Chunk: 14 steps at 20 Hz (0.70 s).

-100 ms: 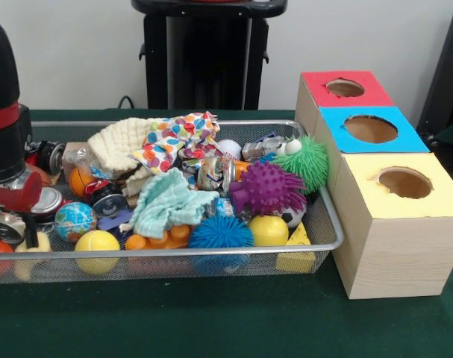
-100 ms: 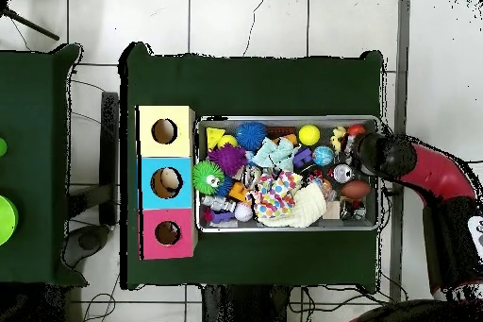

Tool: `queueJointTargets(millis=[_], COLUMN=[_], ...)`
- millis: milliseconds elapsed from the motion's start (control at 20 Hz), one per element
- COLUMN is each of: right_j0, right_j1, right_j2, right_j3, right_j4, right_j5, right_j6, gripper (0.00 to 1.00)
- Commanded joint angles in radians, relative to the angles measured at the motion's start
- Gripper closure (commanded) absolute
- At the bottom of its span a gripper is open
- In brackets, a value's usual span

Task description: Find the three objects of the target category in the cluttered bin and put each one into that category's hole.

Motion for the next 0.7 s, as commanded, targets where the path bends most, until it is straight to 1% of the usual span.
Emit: queueJointTargets(millis=[50, 300, 500, 700], right_j0=[0.032, 0.034, 0.037, 0.044], right_j1=[0.056, 0.070, 0.079, 0.096], right_j2=[0.017, 0.014, 0.011, 0.005], right_j3=[0.222, 0.240, 0.271, 0.268], right_j4=[-0.008, 0.009, 0.023, 0.025], right_j5=[-0.029, -0.050, -0.095, -0.108], right_j6=[0.026, 0.044, 0.075, 0.083], gripper=[0.00, 0.00, 0.00, 0.00])
